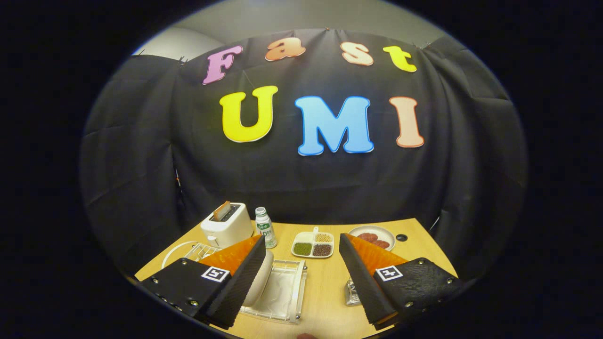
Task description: Take the plate from the dish rack, then take the spoon from the basket and place it into the plate.
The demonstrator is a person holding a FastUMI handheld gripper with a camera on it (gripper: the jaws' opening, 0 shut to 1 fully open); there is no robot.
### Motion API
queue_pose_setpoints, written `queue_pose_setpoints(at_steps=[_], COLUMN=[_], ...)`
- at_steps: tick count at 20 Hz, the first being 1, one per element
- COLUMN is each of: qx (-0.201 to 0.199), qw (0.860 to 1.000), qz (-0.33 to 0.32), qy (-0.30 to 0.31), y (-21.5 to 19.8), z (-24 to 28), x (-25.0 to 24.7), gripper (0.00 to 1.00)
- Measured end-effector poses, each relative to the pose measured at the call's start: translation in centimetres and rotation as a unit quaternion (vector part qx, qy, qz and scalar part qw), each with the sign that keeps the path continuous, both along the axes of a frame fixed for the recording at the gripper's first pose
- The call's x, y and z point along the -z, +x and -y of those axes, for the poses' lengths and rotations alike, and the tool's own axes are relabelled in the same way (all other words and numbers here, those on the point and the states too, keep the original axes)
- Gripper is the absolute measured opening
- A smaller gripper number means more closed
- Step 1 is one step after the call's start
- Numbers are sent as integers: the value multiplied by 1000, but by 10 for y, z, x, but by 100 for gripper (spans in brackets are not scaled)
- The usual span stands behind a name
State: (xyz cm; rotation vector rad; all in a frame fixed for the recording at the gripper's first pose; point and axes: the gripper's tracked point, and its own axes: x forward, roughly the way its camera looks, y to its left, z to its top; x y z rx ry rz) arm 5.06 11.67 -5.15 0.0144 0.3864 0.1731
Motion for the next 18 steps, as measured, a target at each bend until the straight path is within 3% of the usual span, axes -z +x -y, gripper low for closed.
queue_pose_setpoints(at_steps=[7,12,18], qx=[-20,-18,-8], qw=[991,971,948], qz=[-129,-233,-313], qy=[34,49,61], y=[8,15,18], z=[-39,-57,-72], x=[43,81,123], gripper=[98,98,97])
